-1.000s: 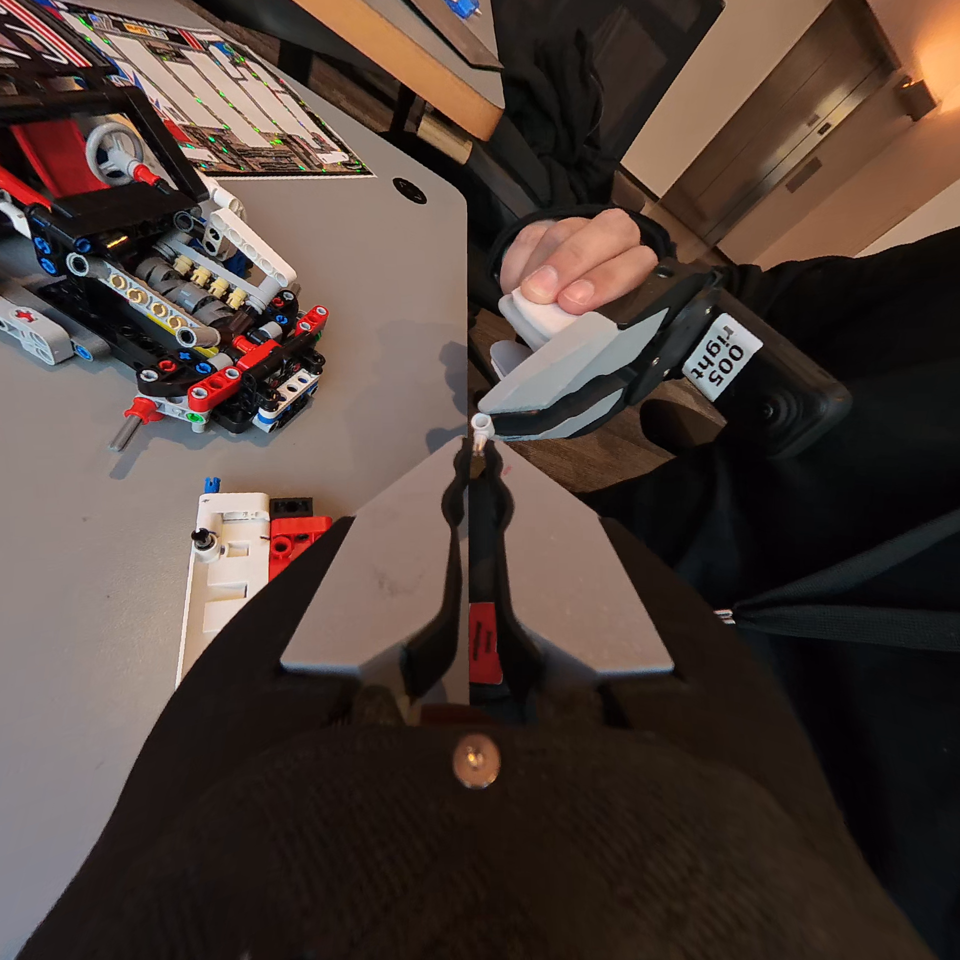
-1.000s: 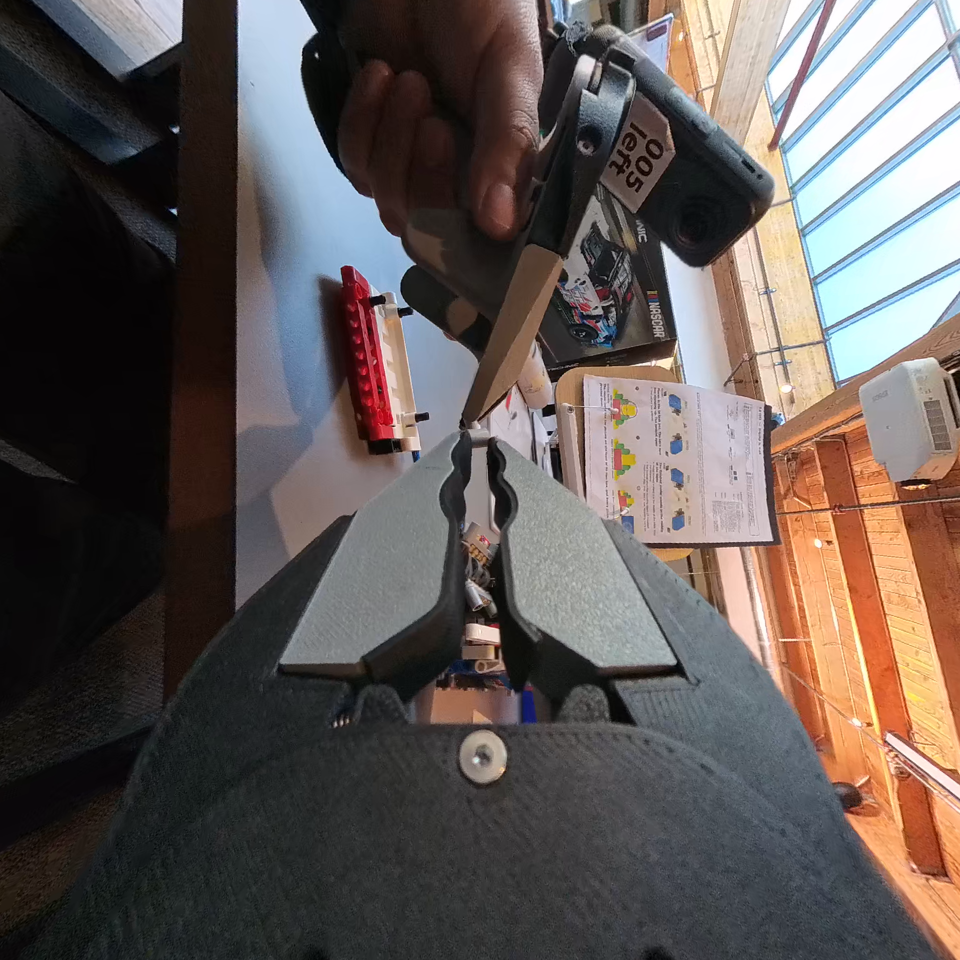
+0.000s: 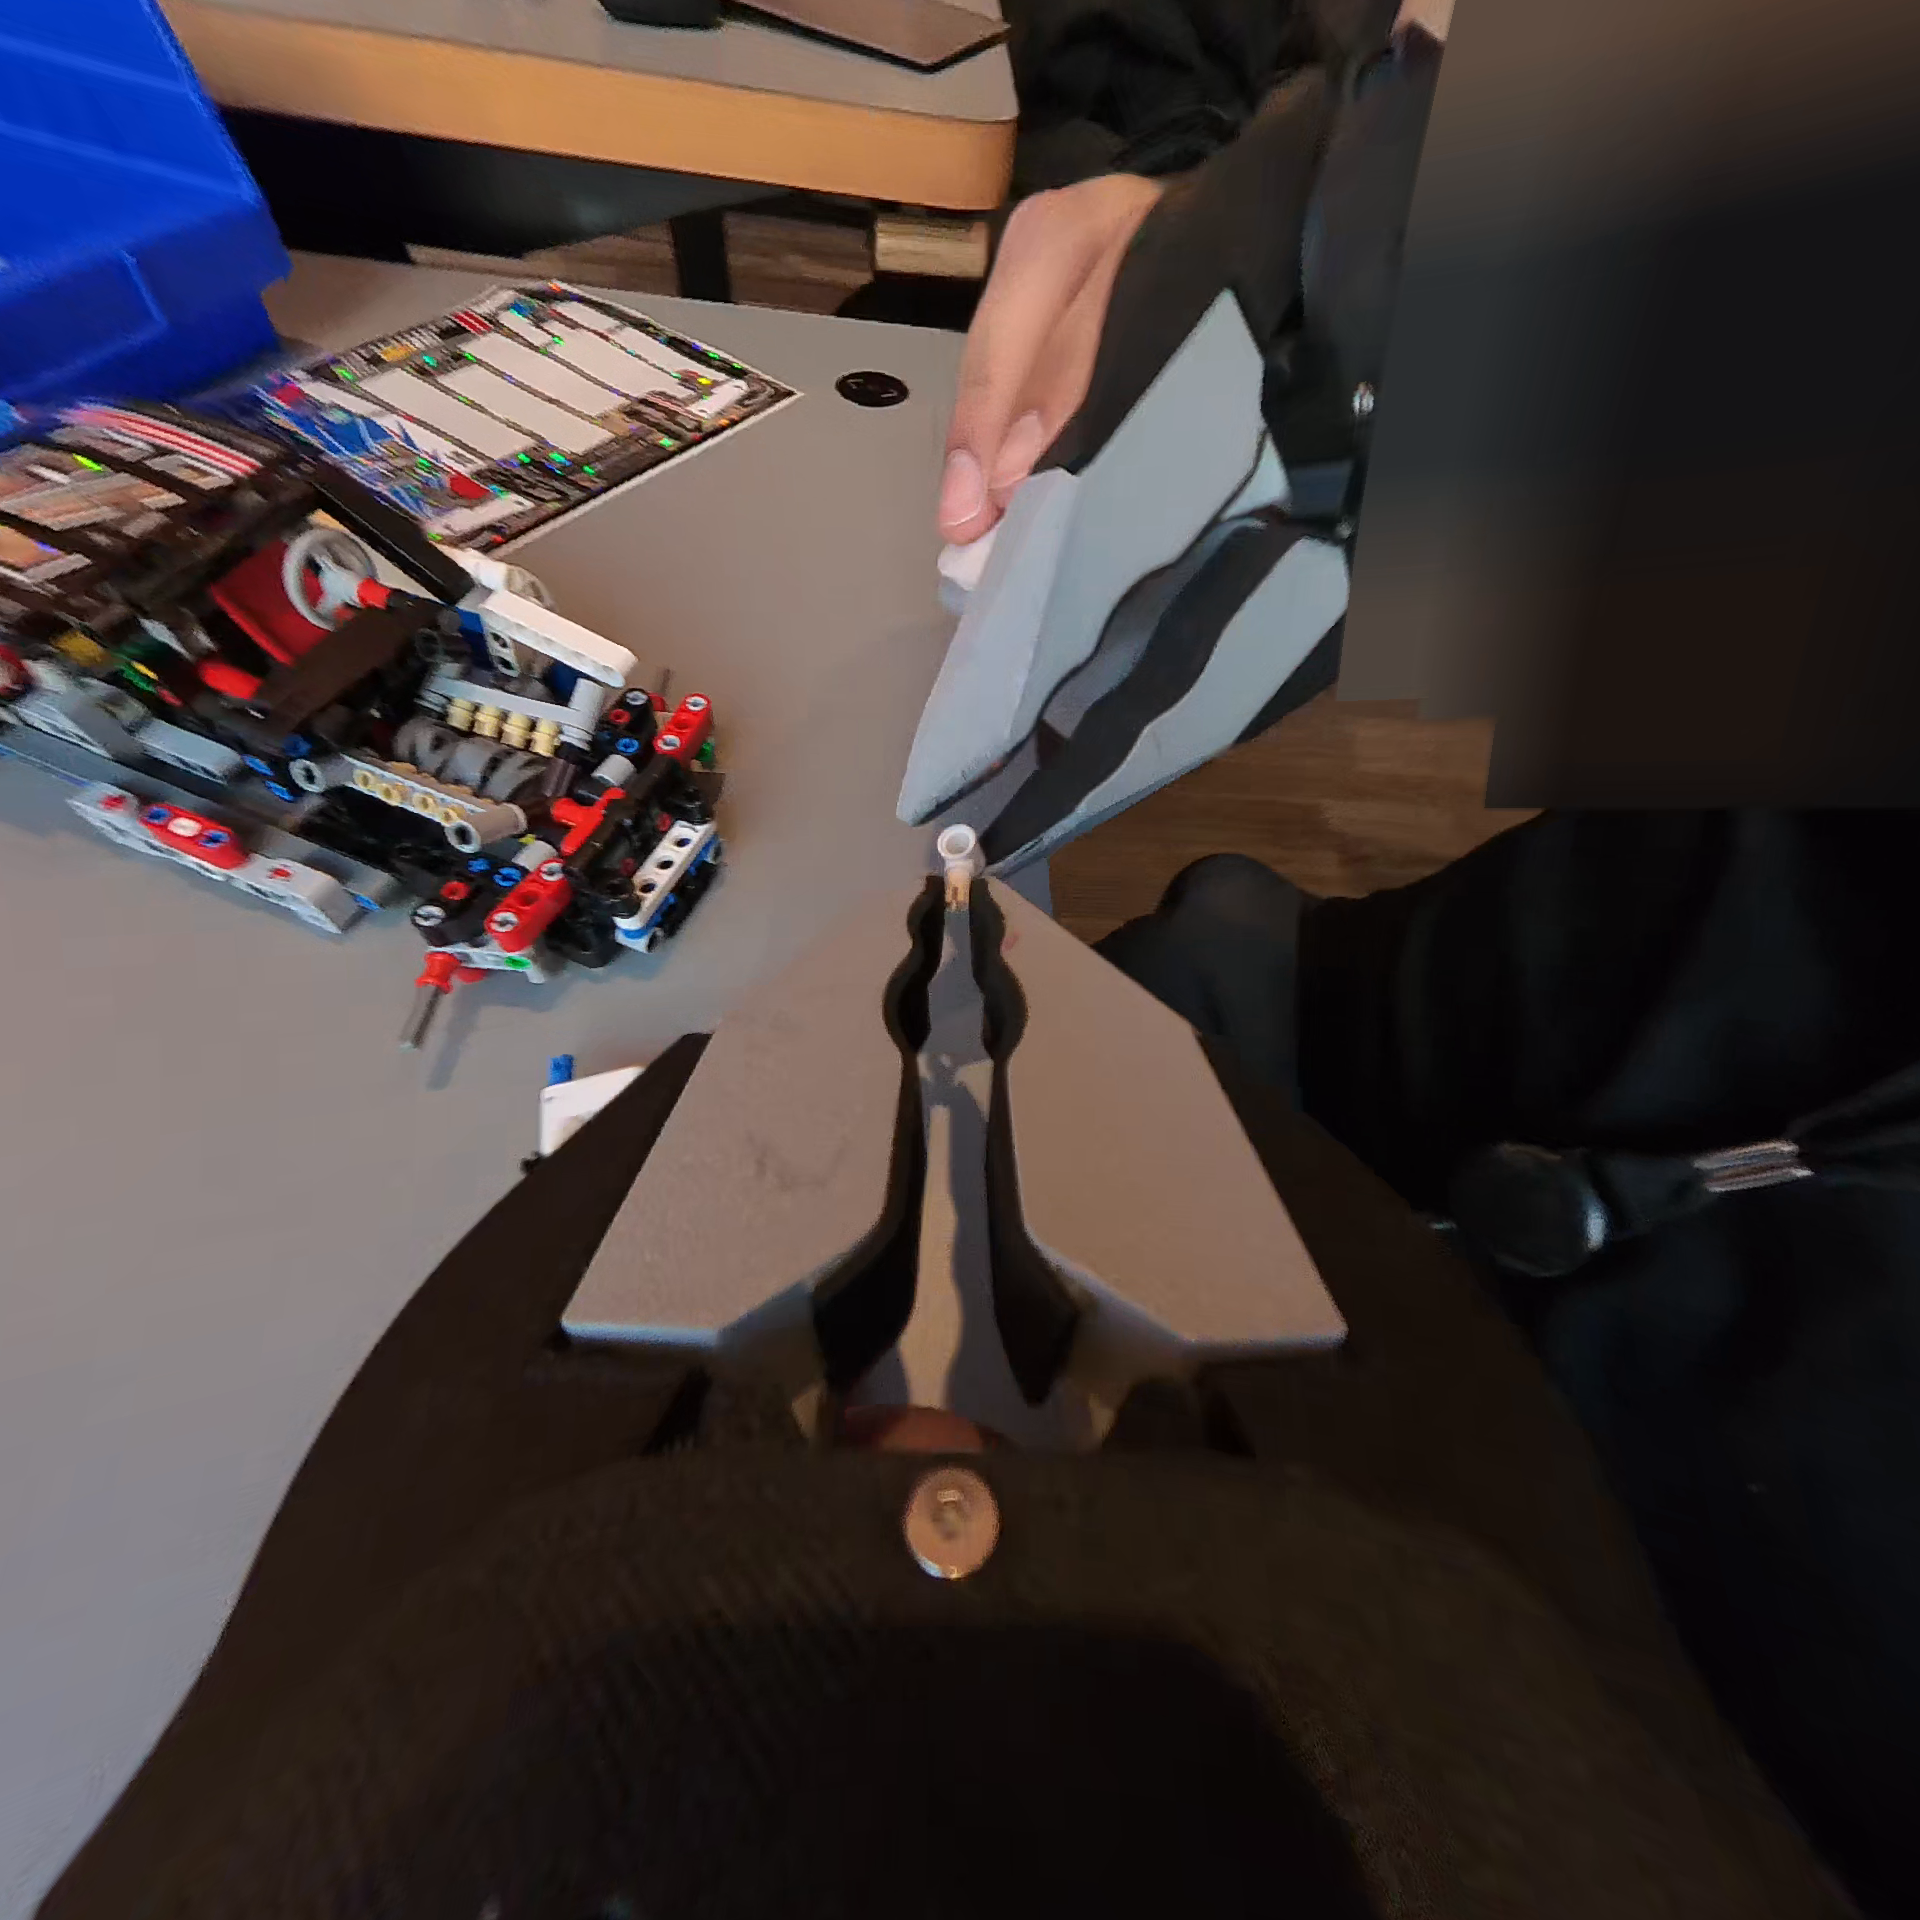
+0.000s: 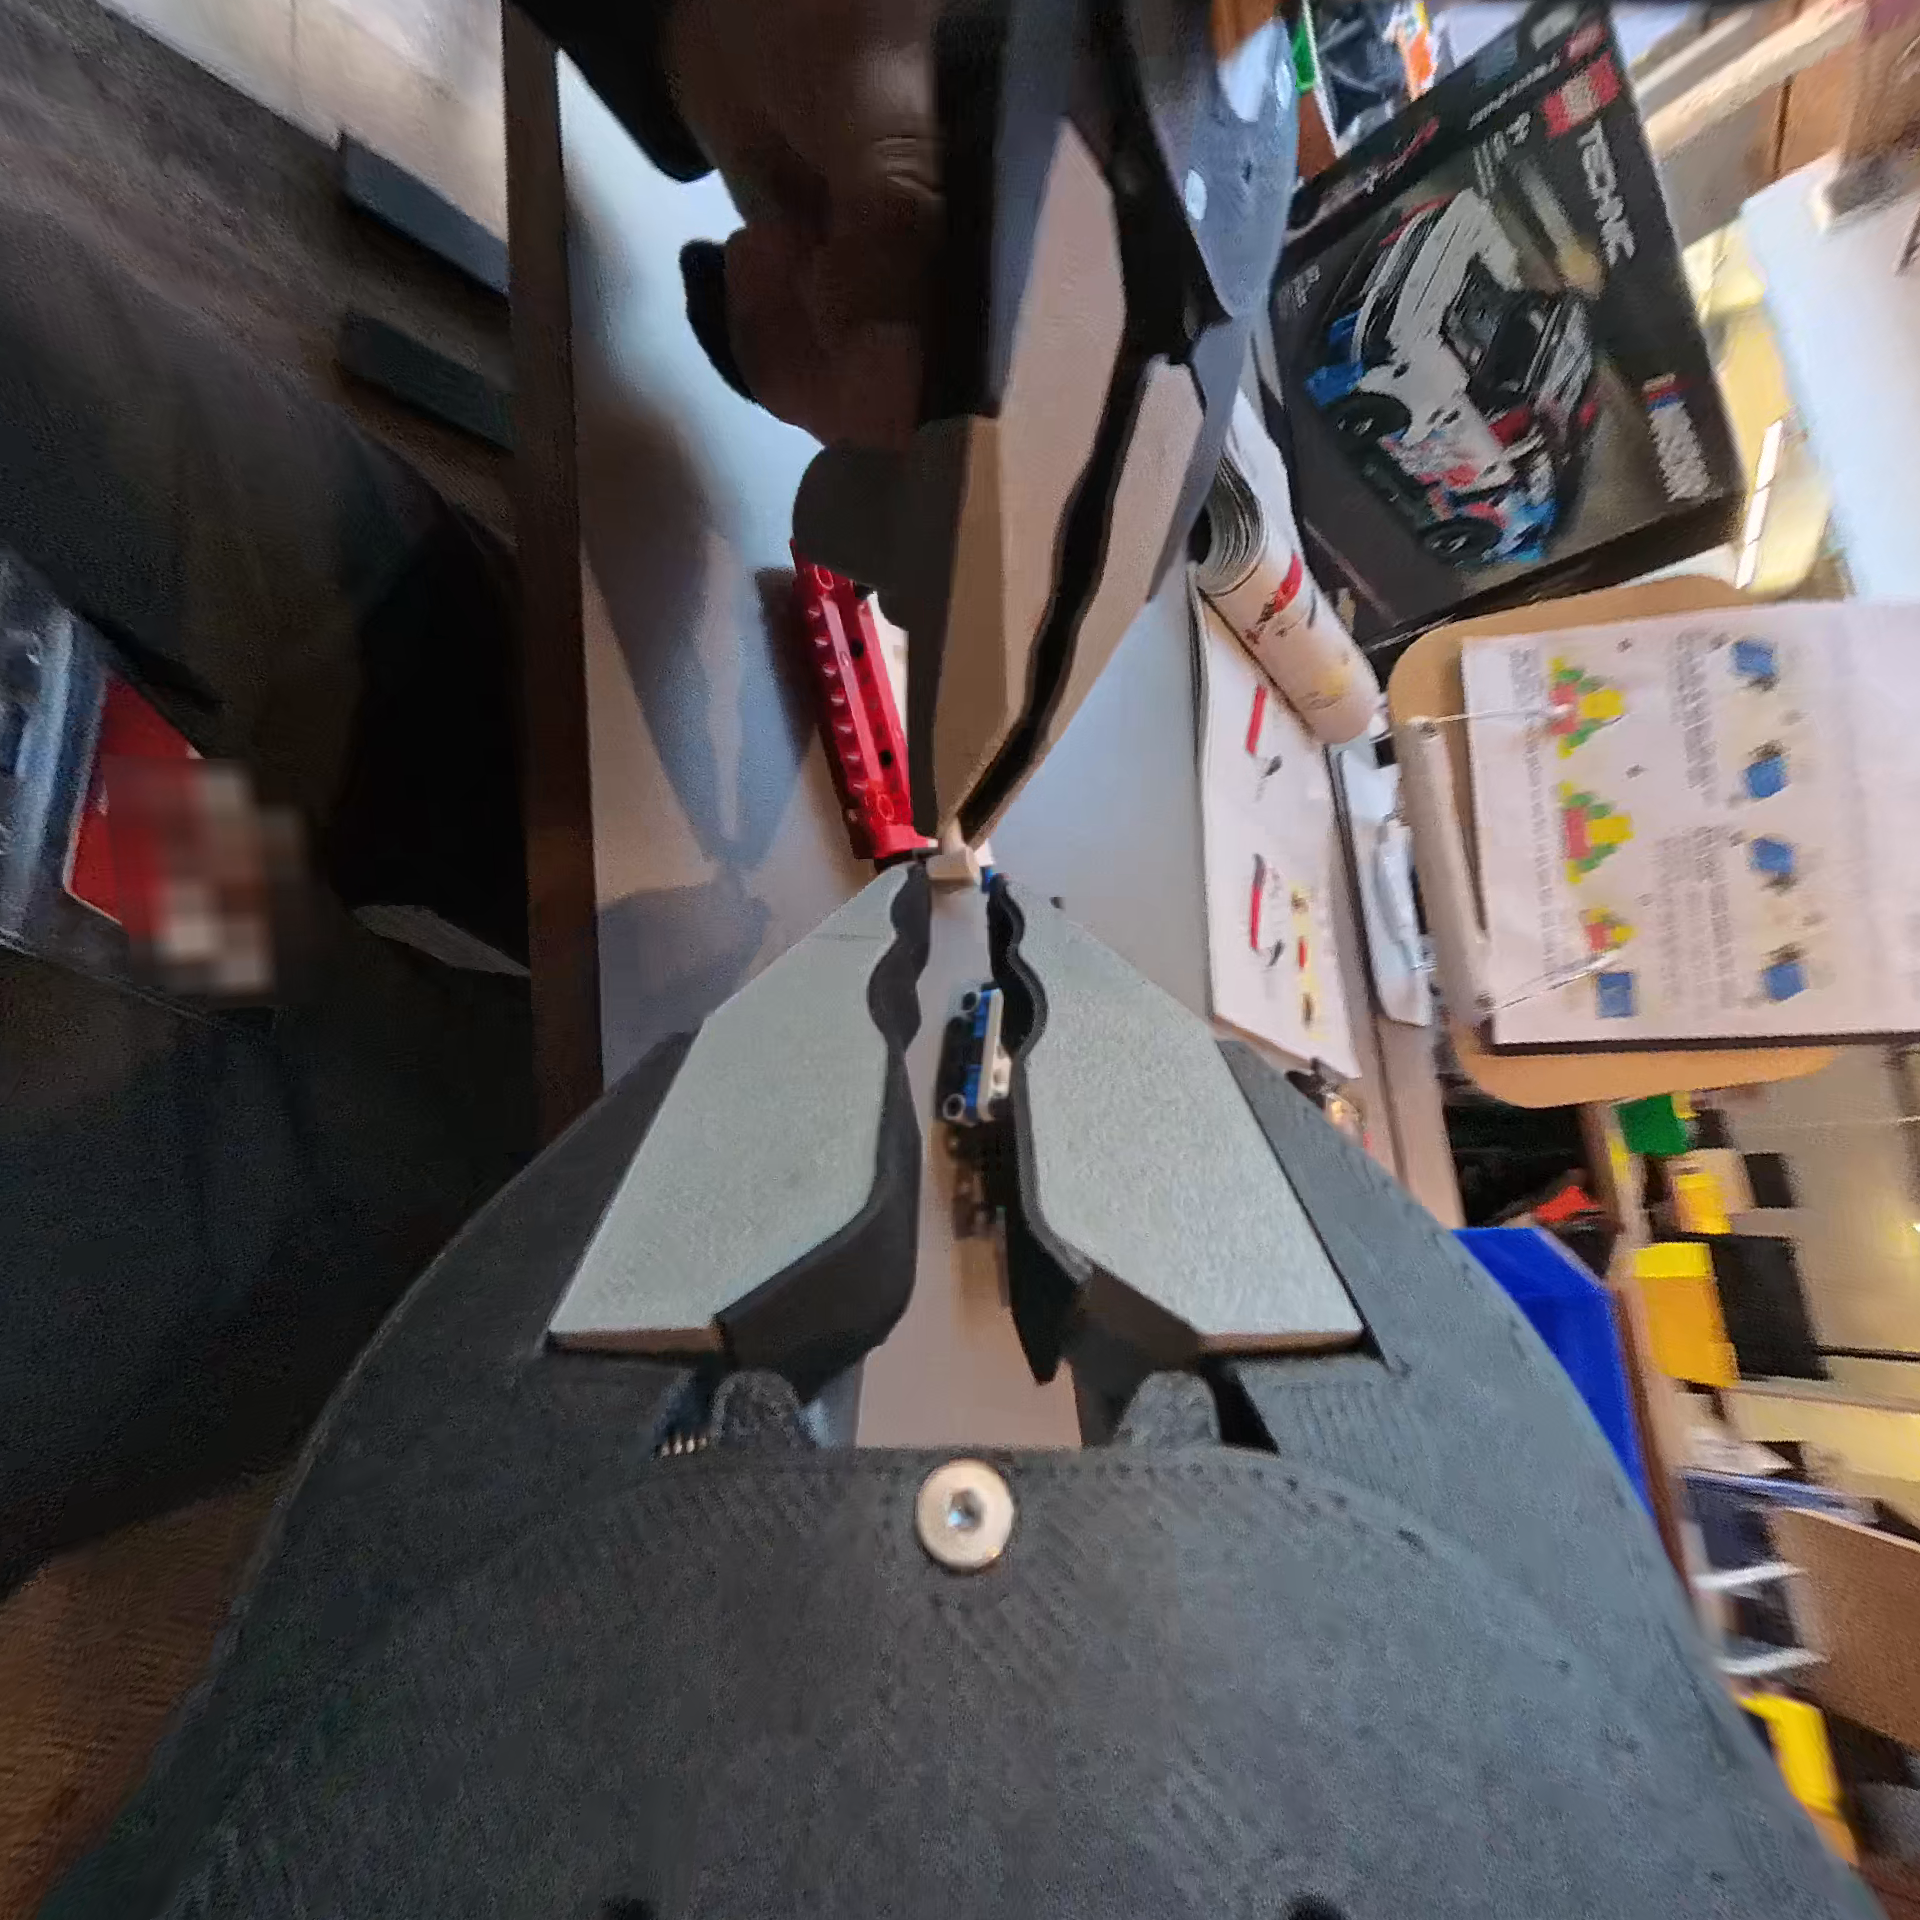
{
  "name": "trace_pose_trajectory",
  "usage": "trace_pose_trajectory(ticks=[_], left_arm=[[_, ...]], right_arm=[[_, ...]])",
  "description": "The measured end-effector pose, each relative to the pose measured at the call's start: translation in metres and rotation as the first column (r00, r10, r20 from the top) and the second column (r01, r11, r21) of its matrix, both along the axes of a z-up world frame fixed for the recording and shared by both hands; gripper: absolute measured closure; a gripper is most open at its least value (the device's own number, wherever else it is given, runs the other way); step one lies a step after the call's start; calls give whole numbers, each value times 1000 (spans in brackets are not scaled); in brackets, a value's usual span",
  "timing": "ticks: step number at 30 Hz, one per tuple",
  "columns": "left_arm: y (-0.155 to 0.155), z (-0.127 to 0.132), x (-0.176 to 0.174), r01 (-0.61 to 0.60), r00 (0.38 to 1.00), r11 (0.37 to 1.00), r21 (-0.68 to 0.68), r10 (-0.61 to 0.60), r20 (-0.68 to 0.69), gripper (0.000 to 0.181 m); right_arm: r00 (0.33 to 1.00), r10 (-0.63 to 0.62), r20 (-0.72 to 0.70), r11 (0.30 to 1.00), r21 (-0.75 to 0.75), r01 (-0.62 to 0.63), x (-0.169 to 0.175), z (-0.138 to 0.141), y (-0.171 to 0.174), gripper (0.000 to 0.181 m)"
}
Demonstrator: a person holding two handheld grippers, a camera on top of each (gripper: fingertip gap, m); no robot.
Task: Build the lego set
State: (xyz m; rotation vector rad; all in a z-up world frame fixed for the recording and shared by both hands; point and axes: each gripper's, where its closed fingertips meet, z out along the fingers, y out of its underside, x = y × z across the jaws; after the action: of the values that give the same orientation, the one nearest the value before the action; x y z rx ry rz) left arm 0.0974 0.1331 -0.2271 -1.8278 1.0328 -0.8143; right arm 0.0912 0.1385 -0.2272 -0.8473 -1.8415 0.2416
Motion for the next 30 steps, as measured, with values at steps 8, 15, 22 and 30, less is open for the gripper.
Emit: trace_pose_trajectory(ticks=[8,15,22,30], left_arm=[[-4,5,1,21,994,990,-143,-5,114,179],[-8,-2,4,45,993,977,-210,-21,117,179],[9,-26,-42,-191,943,981,-35,173,-284,147],[19,-59,-63,-220,752,961,167,276,-599,153]], right_arm=[[1000,17,-9,989,147,-16,-1,4,-4,177],[999,44,20,990,135,-47,1,-4,-9,177],[989,-102,111,989,-93,113,10,-35,27,176],[992,-95,79,974,-200,109,-1,-40,30,176]])
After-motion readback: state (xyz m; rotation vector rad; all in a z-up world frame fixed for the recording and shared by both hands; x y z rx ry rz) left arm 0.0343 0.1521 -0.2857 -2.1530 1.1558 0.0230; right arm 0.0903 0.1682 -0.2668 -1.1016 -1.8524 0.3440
